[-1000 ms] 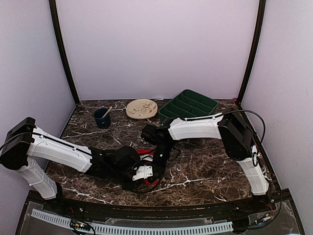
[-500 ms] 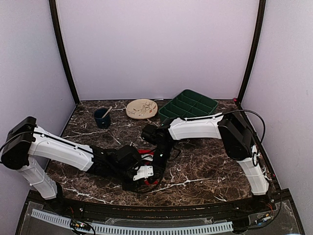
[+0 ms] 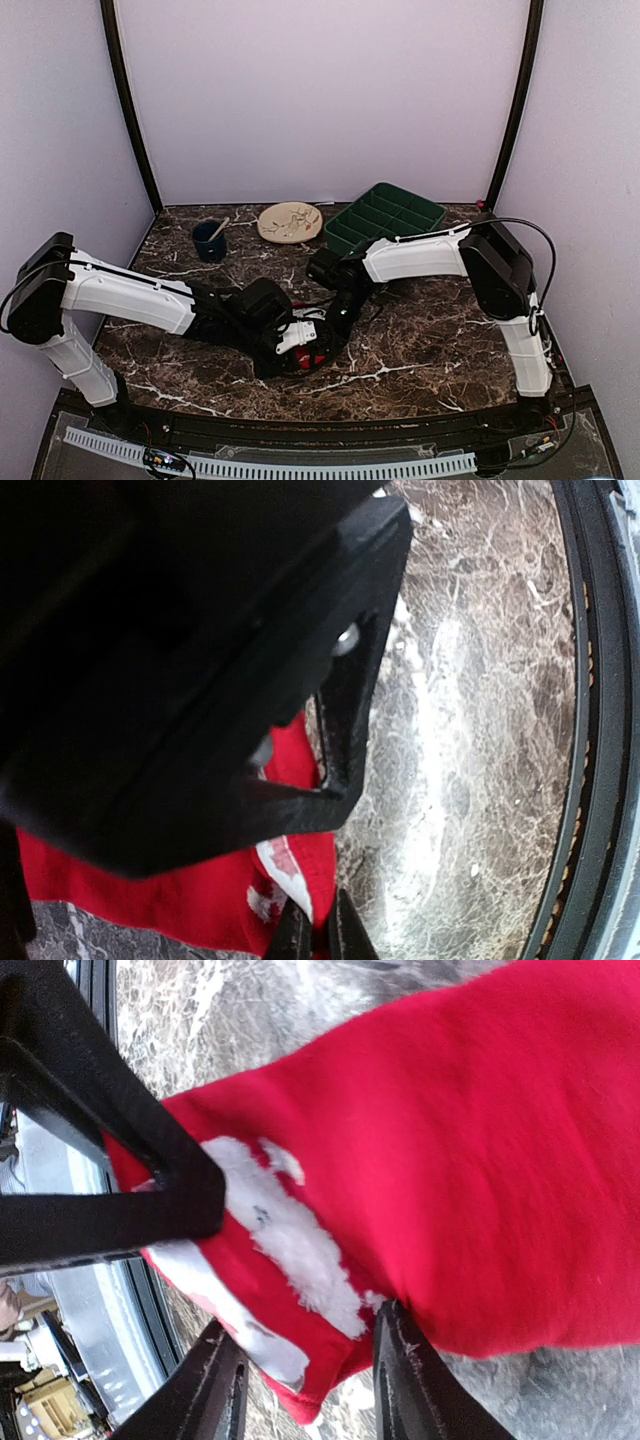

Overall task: Roll the socks
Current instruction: Roll the sock at the center of the board.

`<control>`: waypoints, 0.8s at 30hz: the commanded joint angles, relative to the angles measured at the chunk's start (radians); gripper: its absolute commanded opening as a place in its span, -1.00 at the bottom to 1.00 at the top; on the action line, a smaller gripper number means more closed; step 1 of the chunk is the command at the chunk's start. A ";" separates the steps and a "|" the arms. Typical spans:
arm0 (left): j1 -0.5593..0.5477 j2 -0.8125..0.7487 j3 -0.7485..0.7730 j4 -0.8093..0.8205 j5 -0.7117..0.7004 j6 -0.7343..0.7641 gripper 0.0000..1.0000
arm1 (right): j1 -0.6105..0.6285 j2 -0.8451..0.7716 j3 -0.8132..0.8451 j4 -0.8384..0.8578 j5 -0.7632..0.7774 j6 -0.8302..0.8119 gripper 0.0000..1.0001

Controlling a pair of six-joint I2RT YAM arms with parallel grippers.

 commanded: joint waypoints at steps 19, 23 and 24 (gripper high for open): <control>0.119 0.104 0.067 -0.144 0.239 -0.142 -1.00 | -0.074 -0.206 -0.247 0.258 -0.086 0.083 -0.08; 0.133 0.113 0.078 -0.147 0.270 -0.160 -1.00 | -0.079 -0.239 -0.294 0.310 -0.048 0.104 -0.06; 0.138 0.111 0.078 -0.145 0.278 -0.165 -1.00 | -0.082 -0.247 -0.308 0.326 -0.040 0.111 -0.05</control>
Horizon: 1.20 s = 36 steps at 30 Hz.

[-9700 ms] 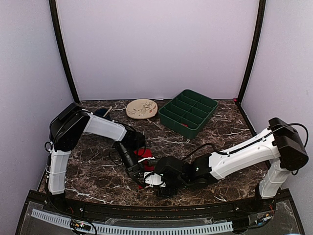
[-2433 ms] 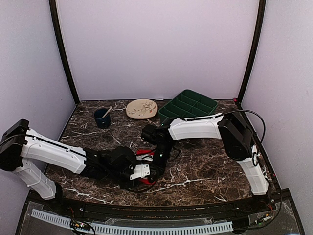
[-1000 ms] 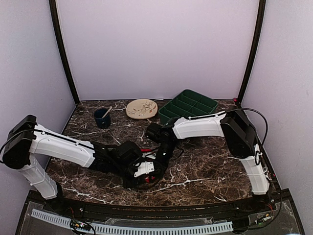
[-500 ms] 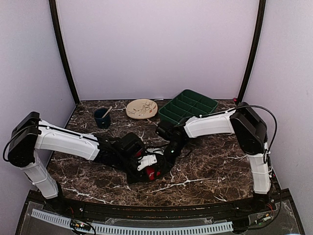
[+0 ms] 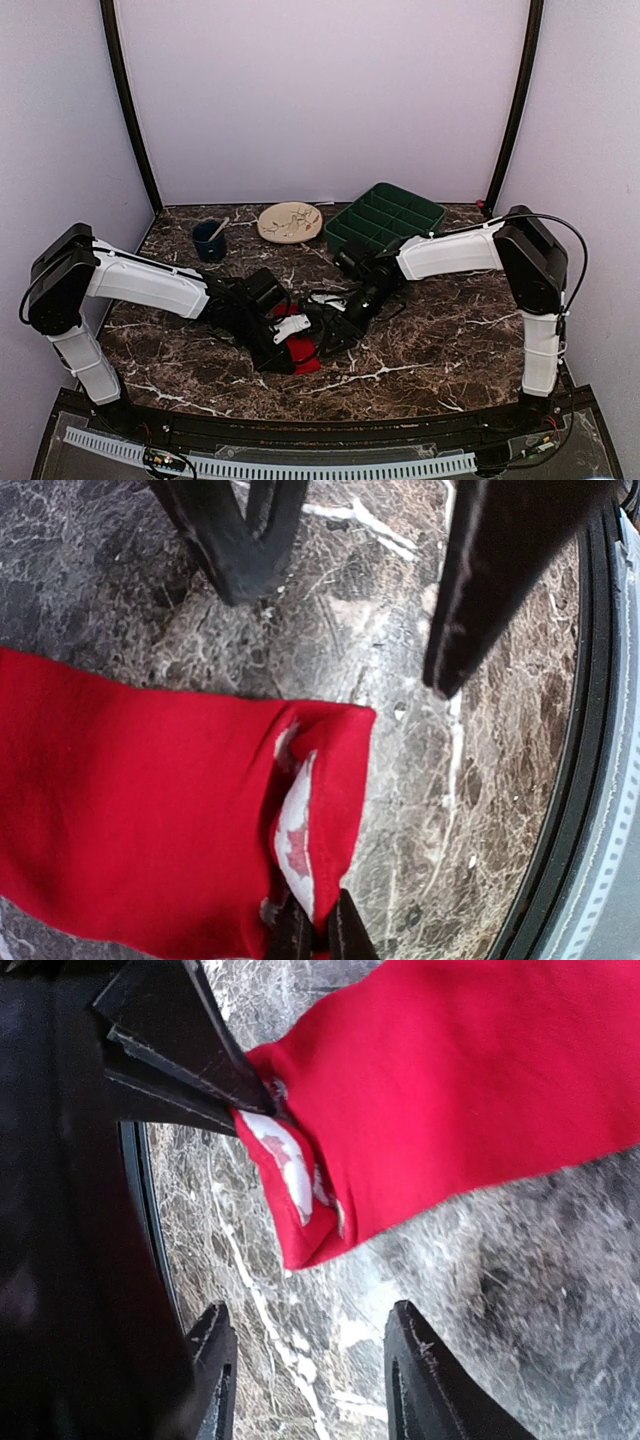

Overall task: Roll the socks
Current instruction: Roll the sock at the center of the board.

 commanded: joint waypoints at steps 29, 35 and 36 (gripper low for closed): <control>0.181 0.161 0.106 -0.211 0.547 0.007 -1.00 | 0.148 -0.319 -0.351 0.395 0.521 0.076 -0.09; 0.191 0.182 0.104 -0.228 0.577 0.013 -1.00 | 0.246 -0.365 -0.391 0.453 0.638 0.052 -0.11; 0.194 0.185 0.105 -0.233 0.581 0.018 -1.00 | 0.262 -0.368 -0.393 0.458 0.653 0.044 -0.12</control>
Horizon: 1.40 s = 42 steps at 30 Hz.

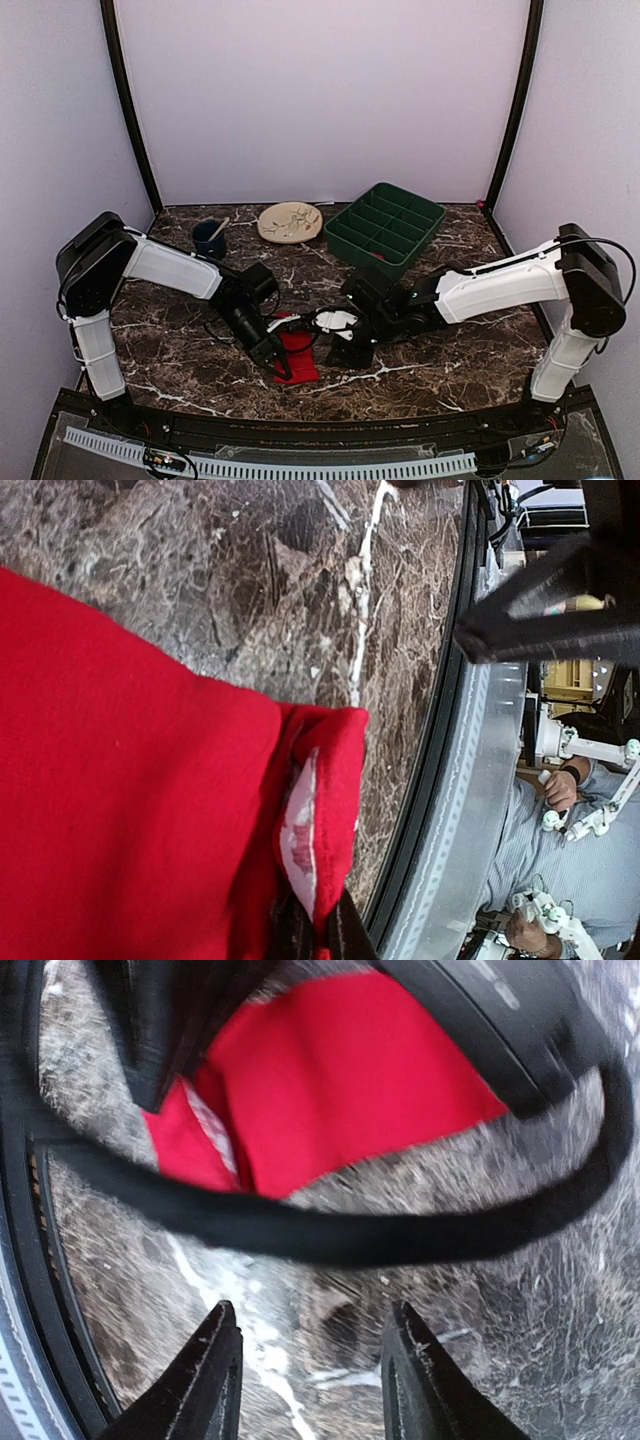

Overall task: Roll the socks
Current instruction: Roll the sock at the center of the board.

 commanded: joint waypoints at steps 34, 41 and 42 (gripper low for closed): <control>0.032 0.084 0.045 -0.104 0.116 0.073 -1.00 | 0.196 0.216 0.253 -0.143 0.089 -0.222 -0.39; 0.032 0.084 0.038 -0.105 0.127 0.077 -1.00 | 0.184 0.241 0.254 -0.132 0.095 -0.231 -0.43; 0.033 0.084 0.036 -0.105 0.128 0.078 -1.00 | 0.185 0.243 0.254 -0.130 0.100 -0.233 -0.43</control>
